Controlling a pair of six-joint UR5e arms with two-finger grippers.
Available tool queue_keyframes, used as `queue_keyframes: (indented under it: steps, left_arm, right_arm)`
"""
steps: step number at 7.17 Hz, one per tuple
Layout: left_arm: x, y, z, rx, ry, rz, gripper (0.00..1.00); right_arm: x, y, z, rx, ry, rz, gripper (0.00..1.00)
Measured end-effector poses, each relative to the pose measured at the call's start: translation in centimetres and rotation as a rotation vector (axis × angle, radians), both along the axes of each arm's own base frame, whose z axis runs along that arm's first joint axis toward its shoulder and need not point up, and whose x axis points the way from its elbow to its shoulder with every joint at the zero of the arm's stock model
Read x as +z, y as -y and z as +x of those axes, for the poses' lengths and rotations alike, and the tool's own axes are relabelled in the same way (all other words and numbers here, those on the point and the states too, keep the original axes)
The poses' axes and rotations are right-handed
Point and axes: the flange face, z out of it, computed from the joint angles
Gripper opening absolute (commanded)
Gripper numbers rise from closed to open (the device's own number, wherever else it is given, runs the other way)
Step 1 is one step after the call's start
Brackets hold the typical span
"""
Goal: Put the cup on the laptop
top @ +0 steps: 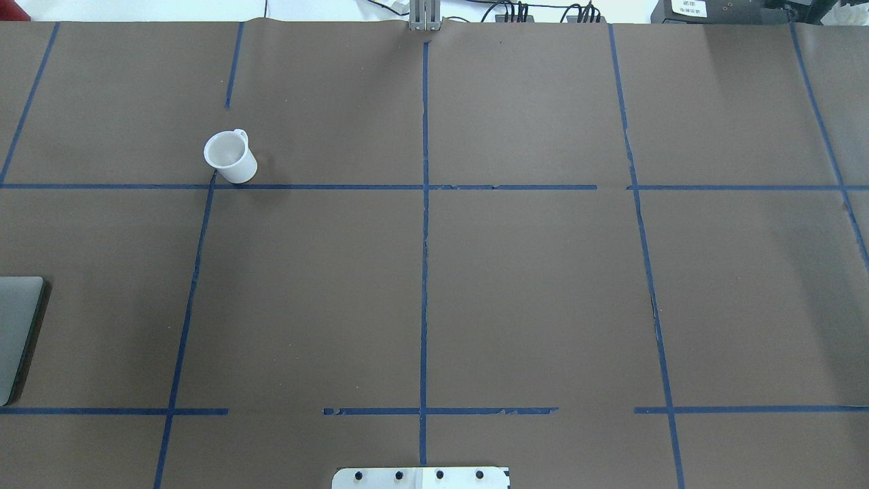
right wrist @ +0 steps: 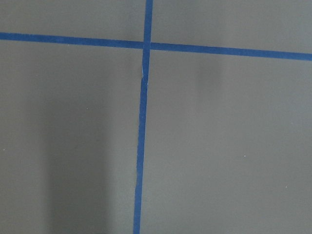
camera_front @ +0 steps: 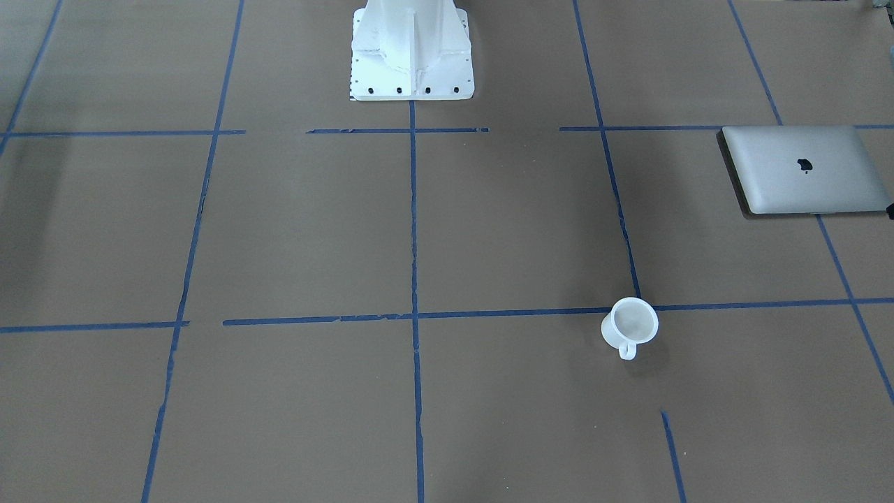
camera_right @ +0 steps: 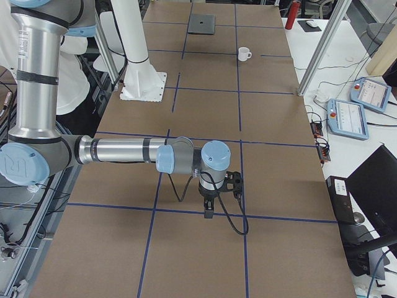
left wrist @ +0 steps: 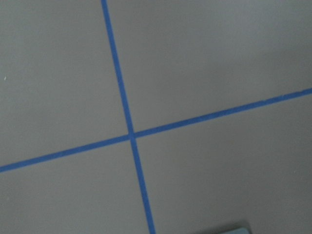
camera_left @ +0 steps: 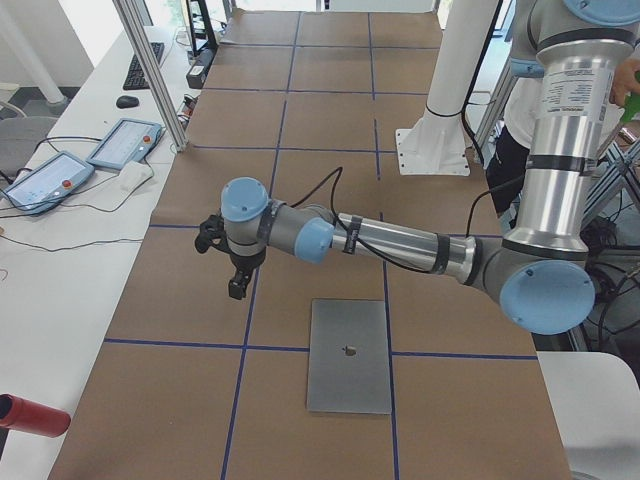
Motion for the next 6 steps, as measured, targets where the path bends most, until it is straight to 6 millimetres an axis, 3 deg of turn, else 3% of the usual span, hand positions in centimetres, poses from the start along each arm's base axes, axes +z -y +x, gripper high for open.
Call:
queue_keyframes:
  steps: [2, 3, 4, 6]
  left_arm:
    - [-7.5, 7.2, 9.8, 0.035, -0.036, -0.008, 1.00]
    - [-10.3, 9.5, 13.9, 0.033, -0.032, -0.021, 0.99]
    - [-12.3, 11.1, 17.5, 0.016, -0.012, -0.030, 0.99]
    - [-14.1, 12.5, 23.6, -0.018, -0.011, -0.044, 0.99]
  right_arm:
    - [0.0, 0.0, 0.0, 0.000, -0.001, 0.000, 1.00]
    - [0.0, 0.0, 0.0, 0.000, 0.000, 0.000, 1.00]
    - [0.0, 0.0, 0.0, 0.000, 0.000, 0.000, 1.00]
    - [0.0, 0.0, 0.0, 0.000, 0.000, 0.000, 1.00]
